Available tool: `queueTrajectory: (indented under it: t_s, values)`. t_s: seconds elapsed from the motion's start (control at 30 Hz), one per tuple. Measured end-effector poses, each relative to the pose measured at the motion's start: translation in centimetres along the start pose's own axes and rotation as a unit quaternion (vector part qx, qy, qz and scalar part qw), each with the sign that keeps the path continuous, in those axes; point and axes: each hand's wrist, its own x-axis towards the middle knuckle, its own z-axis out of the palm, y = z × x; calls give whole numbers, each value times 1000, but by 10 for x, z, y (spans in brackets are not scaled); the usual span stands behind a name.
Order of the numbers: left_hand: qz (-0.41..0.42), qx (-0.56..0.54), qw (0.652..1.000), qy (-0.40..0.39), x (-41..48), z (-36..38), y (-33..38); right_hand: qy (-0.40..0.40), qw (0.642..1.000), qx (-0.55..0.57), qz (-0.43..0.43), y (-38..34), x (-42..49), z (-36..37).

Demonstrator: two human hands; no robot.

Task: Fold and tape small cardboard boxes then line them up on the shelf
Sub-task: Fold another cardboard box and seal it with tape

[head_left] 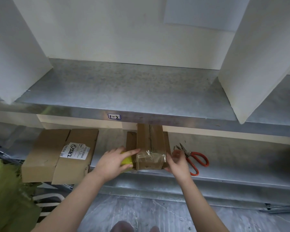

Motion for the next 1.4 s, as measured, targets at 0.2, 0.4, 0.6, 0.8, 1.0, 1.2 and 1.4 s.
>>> queueTrajectory:
  t_s: [0.2,0.4,0.6,0.8,1.0,1.2,1.4]
  values:
    - [-4,-3,1000,-12,1,-4,4,-58,983,-139,-106,3,-14,-7]
    - [-21,-58,998,-29,1,-9,9,-135,957,-182,-181,-20,-3,-8]
    - [-29,-213,976,-41,-6,-13,-4,-81,975,-135,-154,-17,2,3]
    - [-42,-184,982,-4,-3,-21,-25,-77,987,-65,-121,-13,6,8]
    - [-47,-102,994,-8,6,-12,-28,-68,988,-71,-118,-7,11,10]
    - [-64,39,996,-39,16,-7,-20,-56,983,-113,-135,-7,11,12]
    - [-62,-62,995,-43,2,-16,-27,-66,971,-165,-161,-18,7,9]
